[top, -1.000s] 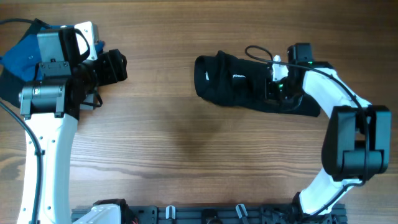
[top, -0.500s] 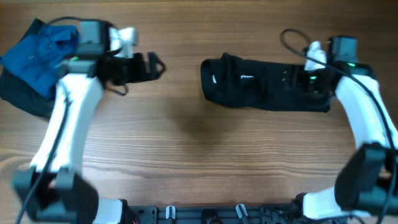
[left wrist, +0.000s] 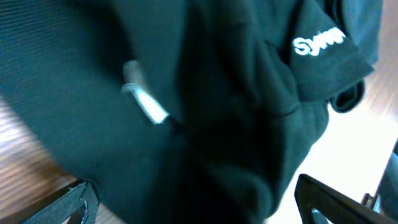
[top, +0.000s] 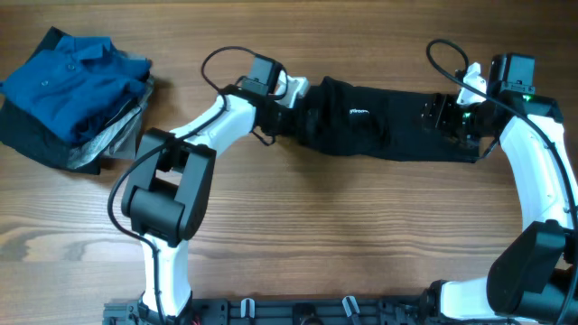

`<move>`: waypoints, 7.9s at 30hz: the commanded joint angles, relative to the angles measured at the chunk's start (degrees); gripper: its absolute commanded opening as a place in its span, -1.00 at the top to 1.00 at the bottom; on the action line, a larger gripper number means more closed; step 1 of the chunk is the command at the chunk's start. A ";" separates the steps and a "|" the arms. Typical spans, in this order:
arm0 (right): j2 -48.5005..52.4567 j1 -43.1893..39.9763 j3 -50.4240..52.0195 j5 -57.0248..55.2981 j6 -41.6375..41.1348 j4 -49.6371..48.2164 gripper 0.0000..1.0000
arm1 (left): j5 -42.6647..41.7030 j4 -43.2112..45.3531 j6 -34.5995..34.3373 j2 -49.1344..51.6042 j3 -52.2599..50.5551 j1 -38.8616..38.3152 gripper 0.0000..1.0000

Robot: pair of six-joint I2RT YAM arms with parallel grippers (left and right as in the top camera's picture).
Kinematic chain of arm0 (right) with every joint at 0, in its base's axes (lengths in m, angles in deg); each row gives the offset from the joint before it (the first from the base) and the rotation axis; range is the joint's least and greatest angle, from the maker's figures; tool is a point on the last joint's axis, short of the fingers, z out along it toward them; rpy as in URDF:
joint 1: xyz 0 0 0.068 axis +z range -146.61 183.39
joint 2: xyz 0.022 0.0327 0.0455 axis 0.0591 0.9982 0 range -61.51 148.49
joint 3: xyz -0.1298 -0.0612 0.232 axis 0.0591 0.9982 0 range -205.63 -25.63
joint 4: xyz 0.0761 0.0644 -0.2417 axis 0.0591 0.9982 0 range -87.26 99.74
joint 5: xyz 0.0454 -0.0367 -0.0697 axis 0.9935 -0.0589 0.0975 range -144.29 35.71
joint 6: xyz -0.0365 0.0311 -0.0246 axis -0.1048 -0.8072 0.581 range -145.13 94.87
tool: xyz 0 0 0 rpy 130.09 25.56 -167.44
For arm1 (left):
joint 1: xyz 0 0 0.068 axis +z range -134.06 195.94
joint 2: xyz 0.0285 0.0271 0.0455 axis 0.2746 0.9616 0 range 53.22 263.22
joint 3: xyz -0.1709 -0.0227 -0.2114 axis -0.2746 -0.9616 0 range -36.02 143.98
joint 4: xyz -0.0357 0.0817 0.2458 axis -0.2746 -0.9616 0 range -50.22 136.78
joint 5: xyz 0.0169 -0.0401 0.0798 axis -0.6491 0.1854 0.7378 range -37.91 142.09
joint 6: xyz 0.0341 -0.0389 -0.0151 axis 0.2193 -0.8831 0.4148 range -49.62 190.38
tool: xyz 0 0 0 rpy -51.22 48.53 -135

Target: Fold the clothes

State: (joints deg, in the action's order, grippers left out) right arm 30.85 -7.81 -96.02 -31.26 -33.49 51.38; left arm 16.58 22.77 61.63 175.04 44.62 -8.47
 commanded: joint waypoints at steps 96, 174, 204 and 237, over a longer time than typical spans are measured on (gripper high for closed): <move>22.12 2.56 1.18 -36.46 -12.66 3.08 0.75 | -6.80 4.09 -6.29 8.26 5.90 5.18 0.92; 1.95 -9.66 -0.20 -6.64 6.80 10.51 -0.69 | 18.95 -12.61 8.74 -15.74 10.56 -12.26 -0.90; -3.39 -6.12 14.01 -3.63 -10.97 10.93 0.88 | 12.24 -22.32 8.79 -11.93 10.32 -8.22 -0.30; 17.20 4.90 14.27 0.13 -18.23 -26.88 0.78 | 7.15 -19.78 8.55 -8.28 10.34 -6.84 -0.99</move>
State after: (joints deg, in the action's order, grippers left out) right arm 39.24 -8.01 -82.98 -37.90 -54.43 25.83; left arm 24.05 3.08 70.09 166.23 55.07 -16.84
